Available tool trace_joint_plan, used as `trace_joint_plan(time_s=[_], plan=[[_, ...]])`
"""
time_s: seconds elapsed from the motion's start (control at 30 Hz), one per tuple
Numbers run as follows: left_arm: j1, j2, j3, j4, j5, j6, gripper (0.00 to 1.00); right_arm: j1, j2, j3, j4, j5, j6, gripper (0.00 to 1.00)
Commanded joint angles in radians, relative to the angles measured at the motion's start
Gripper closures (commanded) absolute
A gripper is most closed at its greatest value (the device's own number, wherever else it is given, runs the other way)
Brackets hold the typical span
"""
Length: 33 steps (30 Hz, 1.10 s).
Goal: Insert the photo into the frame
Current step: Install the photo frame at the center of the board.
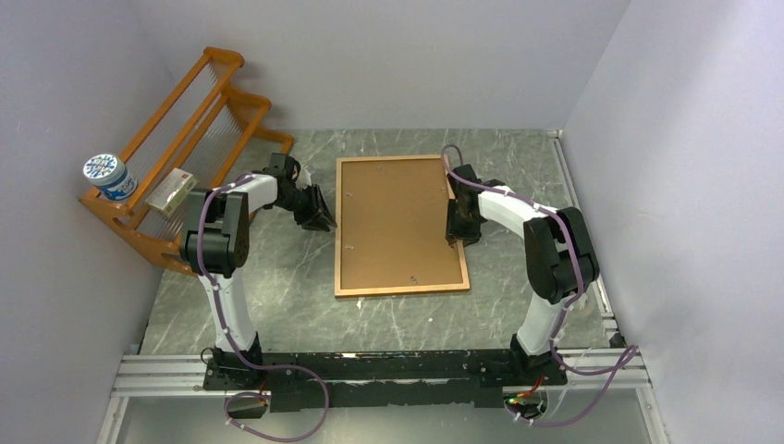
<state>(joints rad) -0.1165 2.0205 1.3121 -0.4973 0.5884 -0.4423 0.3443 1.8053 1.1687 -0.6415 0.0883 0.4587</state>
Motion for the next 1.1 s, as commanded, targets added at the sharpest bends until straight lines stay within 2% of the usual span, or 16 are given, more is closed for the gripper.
trace_joint_plan(time_s=[0.0, 0.5, 0.67, 0.77, 0.83, 0.9, 1.0, 1.07], plan=[[-0.014, 0.014, -0.002, -0.015, -0.022, 0.005, 0.63, -0.004, 0.011, -0.027, -0.009, 0.013, -0.001, 0.63], [-0.023, 0.024, 0.001, -0.017, -0.019, 0.002, 0.63, -0.005, -0.034, -0.062, 0.049, -0.061, -0.008, 0.86], [-0.023, 0.022, 0.003, -0.017, -0.021, -0.002, 0.62, -0.005, -0.058, -0.064, 0.06, -0.061, 0.006, 0.9], [-0.023, 0.012, 0.003, -0.014, -0.025, -0.007, 0.62, -0.005, -0.082, -0.042, 0.048, -0.026, 0.032, 0.72], [-0.023, 0.004, 0.006, -0.012, -0.029, -0.009, 0.61, -0.005, -0.11, -0.02, 0.039, 0.01, 0.053, 0.54], [-0.023, -0.003, 0.01, -0.012, -0.033, -0.01, 0.59, -0.005, -0.132, 0.002, 0.039, 0.041, 0.06, 0.41], [-0.023, -0.004, 0.016, -0.014, -0.035, -0.012, 0.57, -0.013, -0.102, 0.053, 0.049, 0.045, 0.04, 0.32], [-0.023, -0.004, 0.017, -0.015, -0.042, -0.013, 0.57, -0.016, -0.046, 0.115, 0.035, 0.055, 0.025, 0.31]])
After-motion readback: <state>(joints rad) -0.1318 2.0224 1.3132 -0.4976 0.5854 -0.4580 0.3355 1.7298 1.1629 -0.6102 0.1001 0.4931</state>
